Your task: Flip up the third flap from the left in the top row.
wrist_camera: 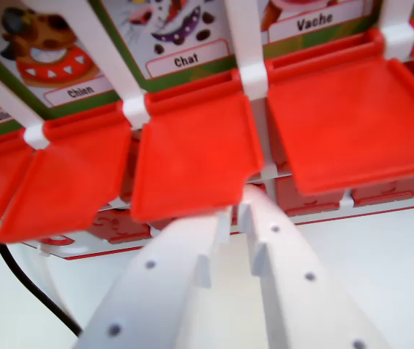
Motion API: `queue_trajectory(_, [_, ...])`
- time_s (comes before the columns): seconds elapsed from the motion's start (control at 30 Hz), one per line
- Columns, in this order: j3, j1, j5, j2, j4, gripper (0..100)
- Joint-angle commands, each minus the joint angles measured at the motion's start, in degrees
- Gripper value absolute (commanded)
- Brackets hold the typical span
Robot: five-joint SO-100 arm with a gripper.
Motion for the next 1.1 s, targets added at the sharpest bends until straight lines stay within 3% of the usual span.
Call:
queue_trajectory(0.0, [-5.45, -0.53, 1.23, 1.93, -3.69, 0])
queue_trajectory(0.17, [-5.63, -0.53, 4.83, 1.67, -7.56, 0])
queue_trajectory(0.5, [-6.59, -0.44, 8.44, 1.67, -11.87, 0])
queue_trajectory(0.7, [-8.17, 0.62, 14.15, 1.93, -22.85, 0])
queue_trajectory(0.77, [-8.79, 0.79, 11.78, 2.9, -24.96, 0])
queue_trajectory(0.87, [-9.93, 0.53, -2.11, 6.68, -14.68, 0])
queue_trajectory(0.93, [-10.9, 0.88, -6.5, 11.78, -4.92, 0])
queue_trajectory(1.07, [-10.46, 2.2, -11.34, 21.71, 5.98, 0])
